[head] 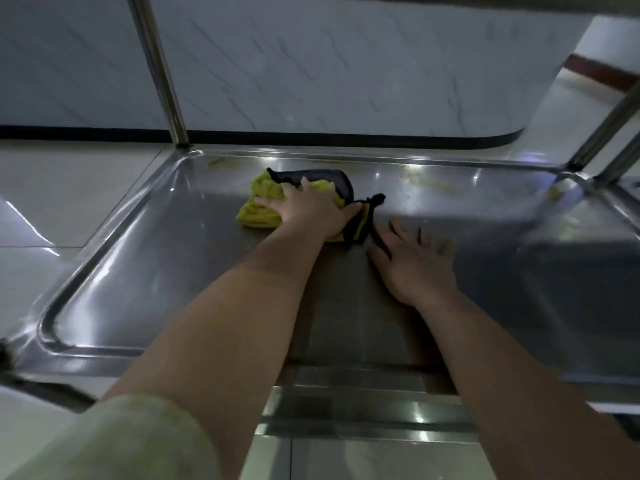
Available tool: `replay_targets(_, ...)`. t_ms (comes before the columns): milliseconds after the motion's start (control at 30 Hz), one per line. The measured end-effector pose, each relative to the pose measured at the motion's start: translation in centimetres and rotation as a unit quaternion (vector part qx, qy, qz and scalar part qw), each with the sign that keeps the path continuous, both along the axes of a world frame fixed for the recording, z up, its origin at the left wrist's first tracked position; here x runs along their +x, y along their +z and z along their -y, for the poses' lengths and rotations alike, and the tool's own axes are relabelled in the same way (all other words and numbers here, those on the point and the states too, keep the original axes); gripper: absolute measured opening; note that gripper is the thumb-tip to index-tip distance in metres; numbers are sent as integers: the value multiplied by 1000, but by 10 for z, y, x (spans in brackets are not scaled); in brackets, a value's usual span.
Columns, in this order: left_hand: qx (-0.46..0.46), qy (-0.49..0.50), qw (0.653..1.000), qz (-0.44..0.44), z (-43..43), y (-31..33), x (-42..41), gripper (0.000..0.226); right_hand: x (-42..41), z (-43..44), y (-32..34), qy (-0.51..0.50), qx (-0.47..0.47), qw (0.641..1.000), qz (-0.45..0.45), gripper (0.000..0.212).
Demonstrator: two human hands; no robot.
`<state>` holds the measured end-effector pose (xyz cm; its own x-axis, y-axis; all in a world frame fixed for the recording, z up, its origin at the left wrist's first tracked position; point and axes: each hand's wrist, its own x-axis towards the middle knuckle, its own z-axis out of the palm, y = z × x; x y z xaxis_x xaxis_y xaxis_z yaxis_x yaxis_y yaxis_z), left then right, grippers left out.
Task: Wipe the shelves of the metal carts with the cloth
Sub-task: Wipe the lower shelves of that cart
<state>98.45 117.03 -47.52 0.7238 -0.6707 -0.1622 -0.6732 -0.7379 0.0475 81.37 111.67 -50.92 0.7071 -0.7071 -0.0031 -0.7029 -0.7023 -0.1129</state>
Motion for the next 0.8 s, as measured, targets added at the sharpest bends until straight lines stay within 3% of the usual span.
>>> replay_targets(167, 11, -36, 999, -26, 16, 4, 3, 86, 3, 6, -1, -1, 5, 1000, 20, 57)
replay_targets(333, 3, -86, 996, -16, -61, 1, -31, 80, 5, 12, 0, 2, 54, 998, 38, 49)
replay_targets(467, -8, -128, 992, -4, -133, -10, -80, 85, 5, 12, 0, 11, 36, 999, 39, 49)
replay_targets(667, -56, -106, 992, 39, -144, -21, -109, 82, 0, 11, 3, 22, 38, 997, 60, 52)
replay_targets(800, -68, -103, 992, 37, -147, -23, -108, 80, -41, 31, 15, 69, 26, 997, 14, 67)
